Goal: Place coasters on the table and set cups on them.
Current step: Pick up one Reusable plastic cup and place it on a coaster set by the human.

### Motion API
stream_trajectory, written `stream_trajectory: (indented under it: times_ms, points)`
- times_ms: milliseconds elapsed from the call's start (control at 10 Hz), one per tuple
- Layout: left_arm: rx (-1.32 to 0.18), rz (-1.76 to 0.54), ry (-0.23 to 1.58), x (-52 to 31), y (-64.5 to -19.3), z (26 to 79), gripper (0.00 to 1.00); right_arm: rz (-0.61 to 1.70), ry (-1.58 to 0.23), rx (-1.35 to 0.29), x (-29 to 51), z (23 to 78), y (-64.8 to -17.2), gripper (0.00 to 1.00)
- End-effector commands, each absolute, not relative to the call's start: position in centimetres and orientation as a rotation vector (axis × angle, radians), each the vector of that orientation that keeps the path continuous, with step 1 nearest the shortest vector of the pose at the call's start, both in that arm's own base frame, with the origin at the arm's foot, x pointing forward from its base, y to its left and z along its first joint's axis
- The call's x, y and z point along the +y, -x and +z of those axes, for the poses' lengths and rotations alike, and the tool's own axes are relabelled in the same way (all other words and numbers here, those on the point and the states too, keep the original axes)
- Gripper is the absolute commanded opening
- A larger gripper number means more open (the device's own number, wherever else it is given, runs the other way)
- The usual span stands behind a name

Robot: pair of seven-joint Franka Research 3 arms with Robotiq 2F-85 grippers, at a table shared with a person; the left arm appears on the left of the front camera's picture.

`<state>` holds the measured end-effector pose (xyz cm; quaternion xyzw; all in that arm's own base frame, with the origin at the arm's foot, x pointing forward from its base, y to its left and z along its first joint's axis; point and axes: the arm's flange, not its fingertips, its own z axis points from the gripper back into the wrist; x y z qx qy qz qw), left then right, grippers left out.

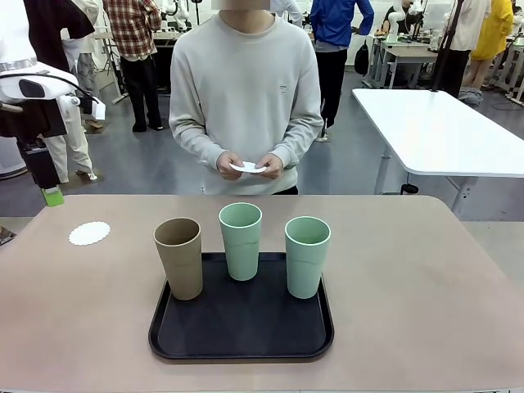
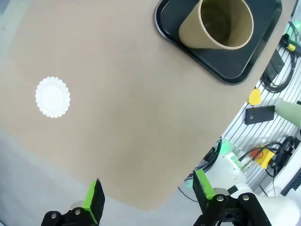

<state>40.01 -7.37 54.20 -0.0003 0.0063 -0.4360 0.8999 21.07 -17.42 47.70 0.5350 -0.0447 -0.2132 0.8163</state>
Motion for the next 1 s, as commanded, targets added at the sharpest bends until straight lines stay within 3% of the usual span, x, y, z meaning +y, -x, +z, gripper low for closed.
stream_trajectory:
  times_ms: [0,200,400,600,900]
  points:
    - [0.017,-0.902,-0.029,-7.3,-39.7,54.9,1.00,-0.447,-1.149,-0.098,-17.4,47.7,-21.0,1.00]
    - [0.014,-0.901,0.002,-7.3,-40.1,54.1,1.00,-0.447,-1.149,-0.098,-17.4,47.7,-21.0,1.00]
    - [-0.250,-1.273,0.393,-5.0,-41.7,52.0,1.00,-0.447,-1.149,-0.098,-17.4,47.7,-21.0,1.00]
    - [-0.447,-1.501,0.563,-4.7,-43.1,49.7,1.00,-0.447,-1.149,-0.098,-17.4,47.7,-21.0,1.00]
    - [-0.588,-1.657,0.948,-3.7,-44.8,46.6,1.00,-0.447,-1.149,-0.098,-17.4,47.7,-21.0,1.00]
